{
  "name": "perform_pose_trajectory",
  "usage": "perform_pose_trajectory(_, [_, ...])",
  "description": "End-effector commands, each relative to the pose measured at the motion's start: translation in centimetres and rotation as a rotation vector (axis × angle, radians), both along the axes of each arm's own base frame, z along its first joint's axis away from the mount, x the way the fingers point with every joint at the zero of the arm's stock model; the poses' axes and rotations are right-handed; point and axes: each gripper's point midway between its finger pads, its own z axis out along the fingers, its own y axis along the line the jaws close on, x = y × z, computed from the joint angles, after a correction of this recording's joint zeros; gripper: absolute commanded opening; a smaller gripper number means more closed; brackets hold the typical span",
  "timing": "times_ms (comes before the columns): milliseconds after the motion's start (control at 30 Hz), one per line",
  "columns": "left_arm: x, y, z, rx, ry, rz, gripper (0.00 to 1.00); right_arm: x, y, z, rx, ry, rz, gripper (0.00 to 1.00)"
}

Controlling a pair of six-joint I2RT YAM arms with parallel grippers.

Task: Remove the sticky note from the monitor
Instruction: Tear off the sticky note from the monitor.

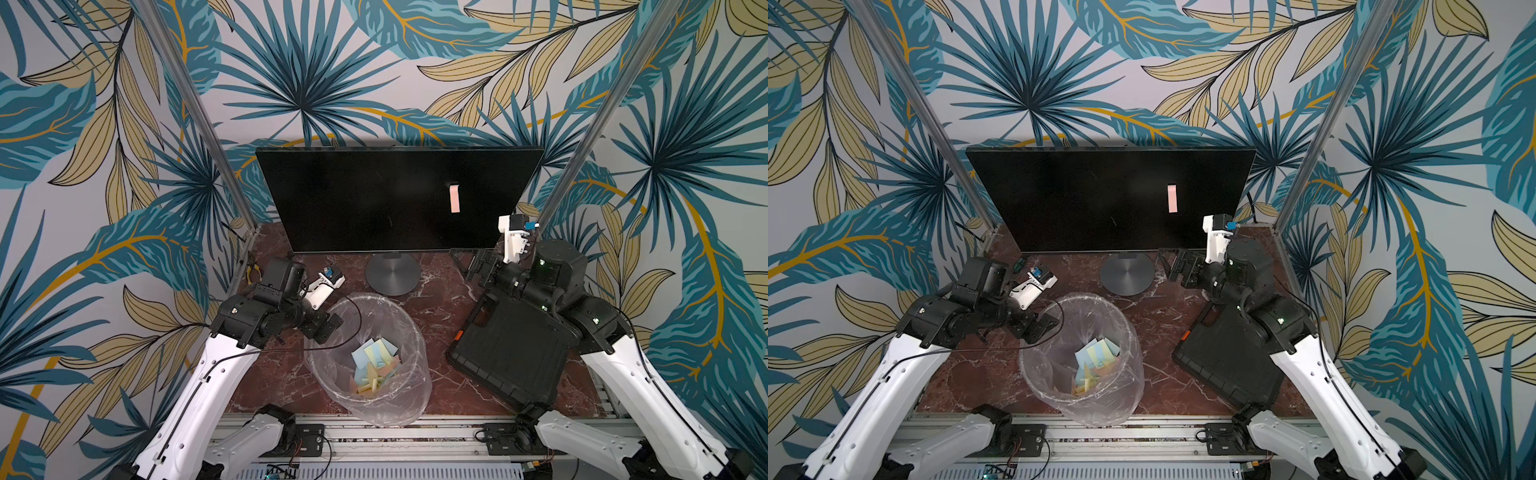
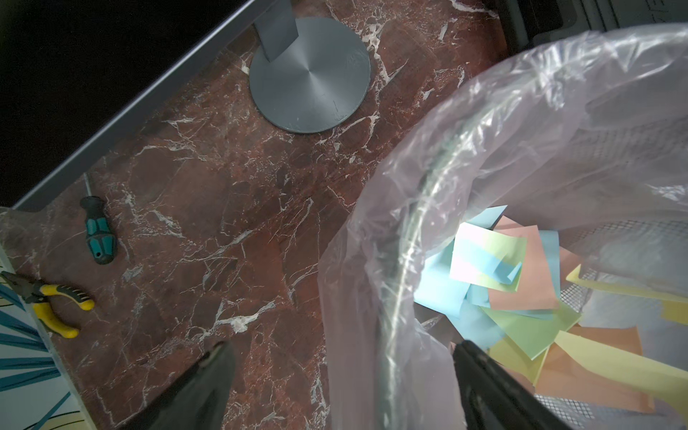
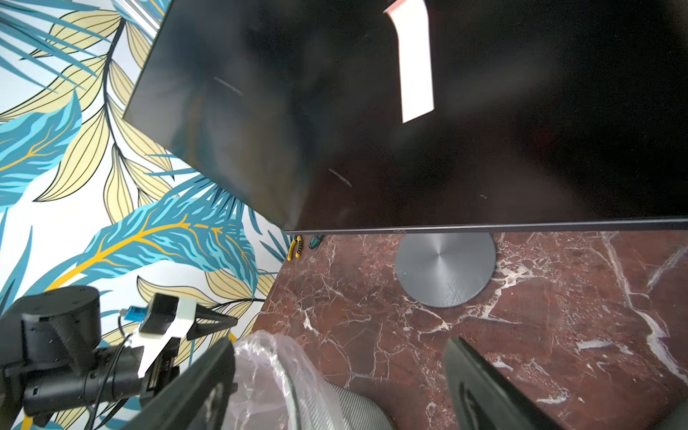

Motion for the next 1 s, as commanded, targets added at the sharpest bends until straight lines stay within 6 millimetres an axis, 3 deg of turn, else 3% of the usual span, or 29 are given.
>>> perform_pose_trajectory(0, [-0.1,-0.4,-0.6,-0.005,0.006,-0.023,0.95,1.2,0.4,1.2,0.063,-0.021,0.038,0.86])
perform_pose_trajectory(267, [0.7,-0.5,-1.4,0.016,0.035,-0.013,0.94,5.5,-0.4,2.3,0.087,-0.049,0.003,0.78])
perform_pose_trajectory(533, [1.0,-0.8,-1.4,0.017,0.044,-0.016,0.83,8.0,-1.4,2.9,0.098,-0.077,-0.027,0.73])
perform_pose_trajectory(967, [1.1,-1.0,-1.2,0.014,0.045,-0.019,0.82,12.4,-0.5,3.6,0.135,-0.096,0.013,0.69])
